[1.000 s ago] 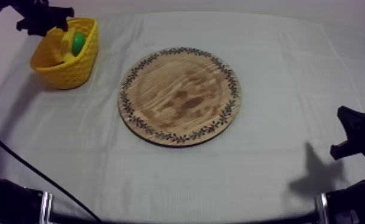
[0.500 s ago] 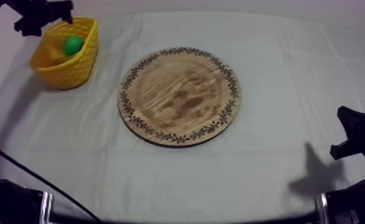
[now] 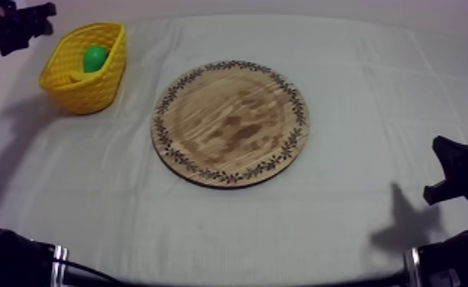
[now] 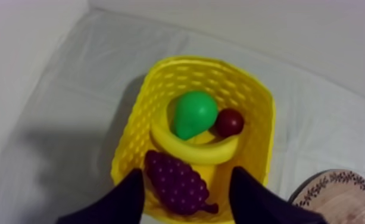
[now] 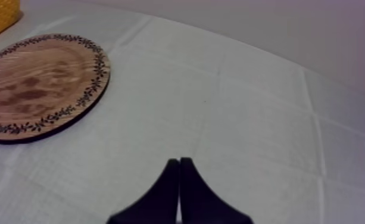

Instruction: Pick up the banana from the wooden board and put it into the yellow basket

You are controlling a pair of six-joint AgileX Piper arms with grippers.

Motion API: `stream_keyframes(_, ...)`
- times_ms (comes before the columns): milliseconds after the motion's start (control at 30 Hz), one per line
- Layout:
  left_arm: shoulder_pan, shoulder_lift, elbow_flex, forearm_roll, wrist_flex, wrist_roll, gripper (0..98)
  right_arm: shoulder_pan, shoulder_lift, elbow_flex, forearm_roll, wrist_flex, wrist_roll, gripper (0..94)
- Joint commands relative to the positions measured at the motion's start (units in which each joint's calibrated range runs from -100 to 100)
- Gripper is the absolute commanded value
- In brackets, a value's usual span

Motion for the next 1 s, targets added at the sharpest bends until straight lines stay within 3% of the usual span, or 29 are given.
stream_keyframes(0, -0.03, -9.71, 8.41, -0.07, -0.21, -0.70, 37.7, 0.00, 0.00, -0.05, -0.01, 0.00, 0.00, 0.3)
stream_keyframes(267, 0.17, -26.62, 21.26, 0.25, 0.02, -4.17, 12.2, 0.00, 0.00, -0.05, -0.01, 0.00, 0.00, 0.3)
stream_keyframes(367, 0.15, -31.90, 24.25, 1.12, 2.07, -5.70, 7.2, 0.00, 0.00, -0.05, -0.01, 0.00, 0.00, 0.3)
stream_keyframes(767, -2.60, -51.13, 35.63, 4.41, 7.43, -10.08, 1.4, 0.00, 0.00, -0.05, -0.01, 0.00, 0.00, 0.3)
stream_keyframes(967, -4.95, -59.81, 39.86, 7.61, 9.60, -13.21, 0.4, 0.00, 0.00, -0.05, -0.01, 0.00, 0.00, 0.3)
